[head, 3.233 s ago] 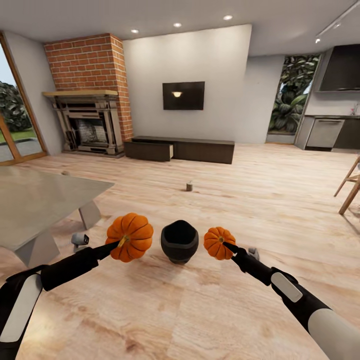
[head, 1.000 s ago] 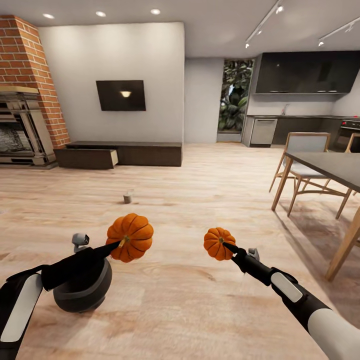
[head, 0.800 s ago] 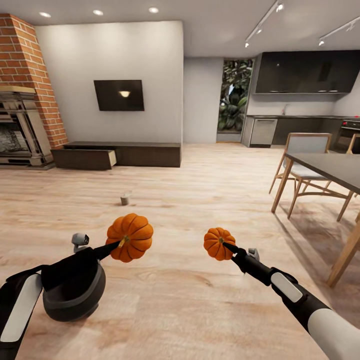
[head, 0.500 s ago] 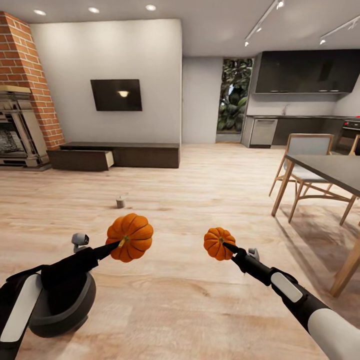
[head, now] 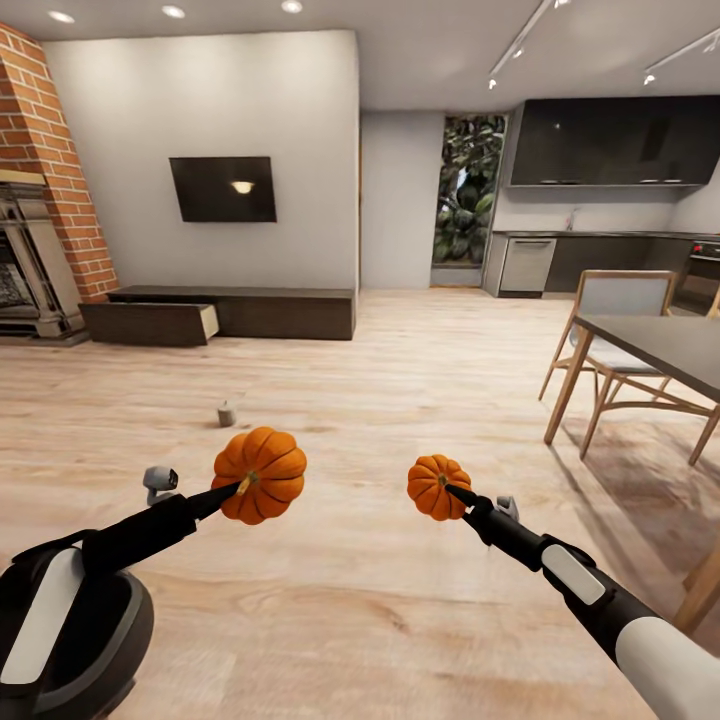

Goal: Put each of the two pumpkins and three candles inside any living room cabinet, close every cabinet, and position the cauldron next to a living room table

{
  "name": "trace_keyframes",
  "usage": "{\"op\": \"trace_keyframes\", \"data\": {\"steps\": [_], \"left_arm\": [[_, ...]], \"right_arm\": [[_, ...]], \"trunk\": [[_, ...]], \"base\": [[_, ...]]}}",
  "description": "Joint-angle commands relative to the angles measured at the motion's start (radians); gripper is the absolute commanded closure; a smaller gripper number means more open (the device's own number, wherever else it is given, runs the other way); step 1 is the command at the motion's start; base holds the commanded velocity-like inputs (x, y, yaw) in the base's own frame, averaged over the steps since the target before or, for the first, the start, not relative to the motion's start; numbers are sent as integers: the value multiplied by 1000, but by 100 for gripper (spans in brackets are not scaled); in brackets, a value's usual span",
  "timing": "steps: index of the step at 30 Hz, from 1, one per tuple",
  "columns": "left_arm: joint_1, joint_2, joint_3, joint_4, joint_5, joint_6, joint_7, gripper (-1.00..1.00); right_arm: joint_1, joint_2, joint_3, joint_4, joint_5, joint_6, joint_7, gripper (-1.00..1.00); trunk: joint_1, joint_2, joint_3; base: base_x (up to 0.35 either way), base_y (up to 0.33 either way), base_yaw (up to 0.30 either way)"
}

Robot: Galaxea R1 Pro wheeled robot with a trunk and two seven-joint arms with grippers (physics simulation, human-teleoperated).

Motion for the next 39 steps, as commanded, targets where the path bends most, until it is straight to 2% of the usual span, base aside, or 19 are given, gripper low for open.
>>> {"op": "trace_keyframes", "data": {"steps": [1, 26, 39], "left_arm": [[-1, 0, 1, -1, 10, 8, -3, 100], [-1, -1, 1, -1, 11, 8, -3, 100], [-1, 1, 1, -1, 12, 8, -4, 100]], "right_arm": [[-1, -1, 4, -1, -15, 5, 1, 100], [-1, -1, 5, 1, -12, 6, -1, 100], [-1, -1, 5, 1, -12, 6, 0, 100]], "trunk": [[0, 0, -1], [0, 0, -5], [0, 0, -5]], "base": [[274, -134, 0], [284, -116, 0], [314, -13, 0]]}}
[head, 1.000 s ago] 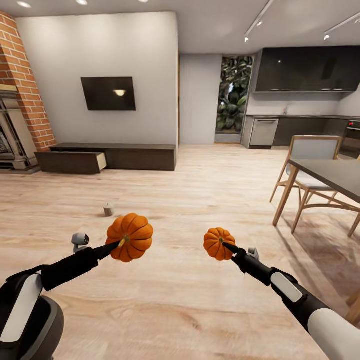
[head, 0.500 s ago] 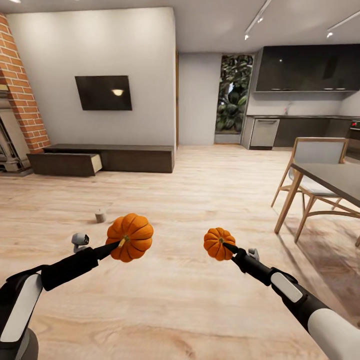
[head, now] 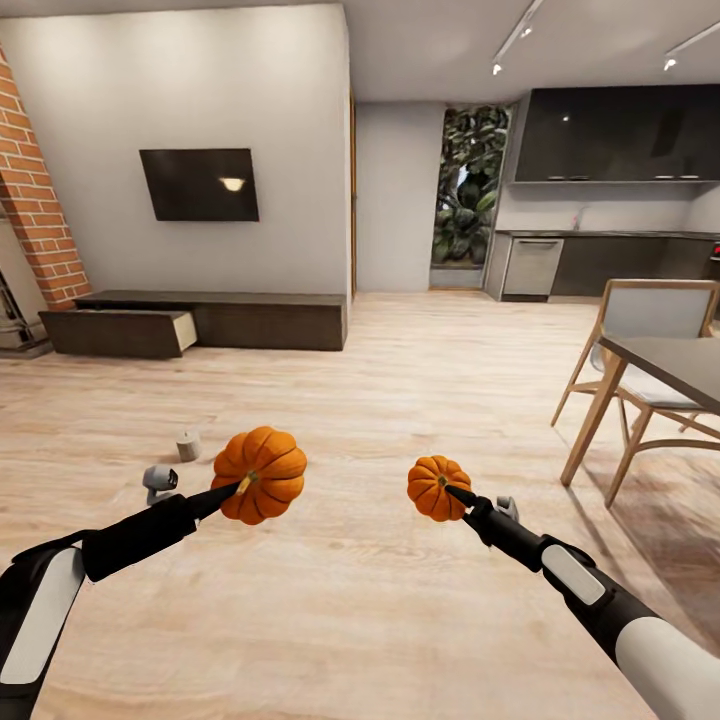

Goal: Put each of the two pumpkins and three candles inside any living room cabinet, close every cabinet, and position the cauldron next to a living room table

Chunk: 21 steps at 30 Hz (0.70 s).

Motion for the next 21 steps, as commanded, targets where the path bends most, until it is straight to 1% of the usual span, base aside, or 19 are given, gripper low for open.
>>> {"op": "trace_keyframes", "data": {"steps": [1, 21], "left_arm": [[-1, 0, 1, 0, 10, 8, -3, 100], [-1, -2, 1, 2, 10, 8, -3, 100]], "right_arm": [[-1, -1, 4, -1, -14, 4, 2, 100], [-1, -1, 4, -1, -12, 4, 0, 100]], "trunk": [[0, 0, -1], [0, 0, -1]], "base": [[318, 0, 0], [318, 0, 0]]}}
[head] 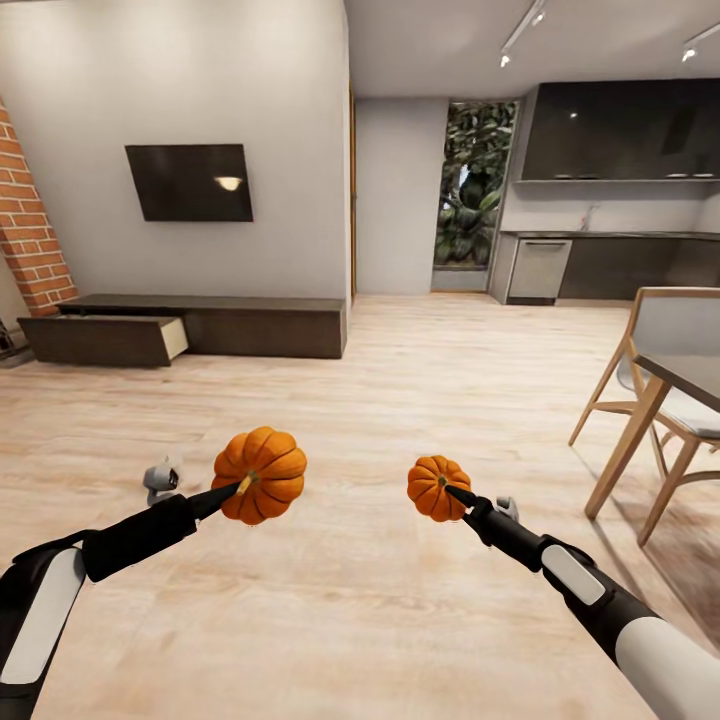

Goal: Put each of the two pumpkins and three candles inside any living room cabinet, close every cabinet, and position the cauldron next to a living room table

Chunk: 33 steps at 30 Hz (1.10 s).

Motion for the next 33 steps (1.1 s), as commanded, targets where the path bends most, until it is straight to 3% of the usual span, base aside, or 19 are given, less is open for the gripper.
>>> {"op": "trace_keyframes", "data": {"steps": [1, 33], "left_arm": [[-1, 0, 1, 0, 11, 9, -3, 100], [-1, 1, 1, 0, 11, 8, -3, 100]], "right_arm": [[-1, -1, 4, 0, -15, 4, 2, 100], [-1, -1, 4, -2, -15, 2, 2, 100]], "trunk": [[0, 0, -1], [0, 0, -1]], "base": [[318, 0, 0], [318, 0, 0]]}}
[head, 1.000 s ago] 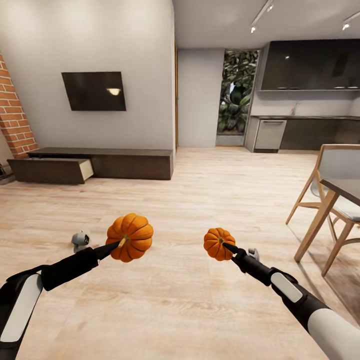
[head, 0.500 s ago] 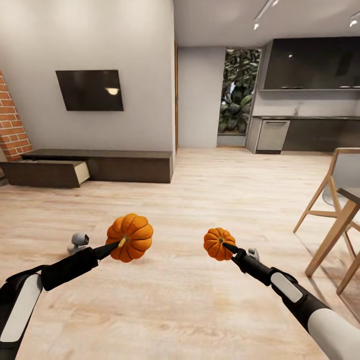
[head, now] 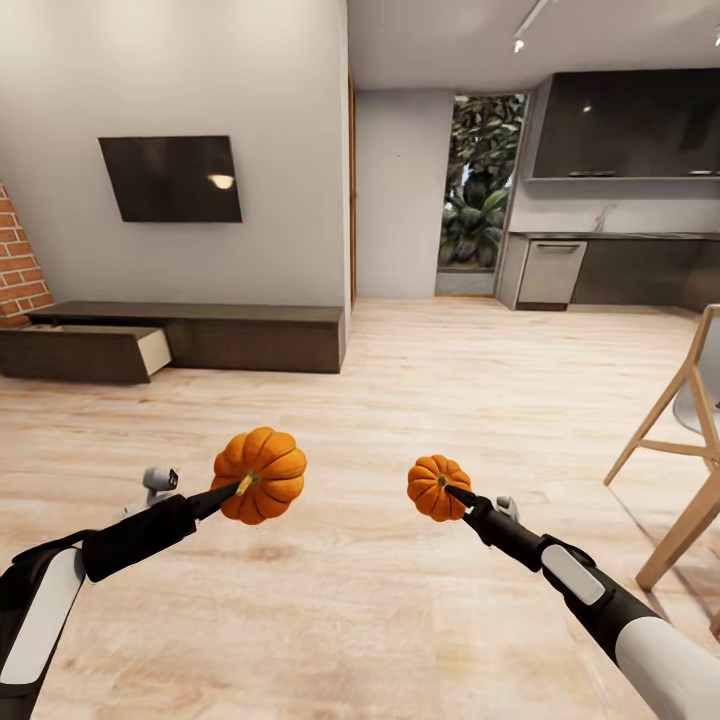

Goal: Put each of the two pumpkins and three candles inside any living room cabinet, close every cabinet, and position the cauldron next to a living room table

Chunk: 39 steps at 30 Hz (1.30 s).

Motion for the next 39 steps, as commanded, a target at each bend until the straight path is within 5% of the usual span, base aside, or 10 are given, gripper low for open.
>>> {"op": "trace_keyframes", "data": {"steps": [1, 39], "left_arm": [[-1, 0, 1, 0, 11, 9, -3, 100], [-1, -2, 1, 0, 11, 8, -3, 100]], "right_arm": [[-1, -1, 4, -1, -15, 4, 2, 100], [-1, -1, 5, -1, -15, 6, 2, 100]], "trunk": [[0, 0, -1], [0, 0, -1]], "base": [[317, 0, 0], [318, 0, 0]]}}
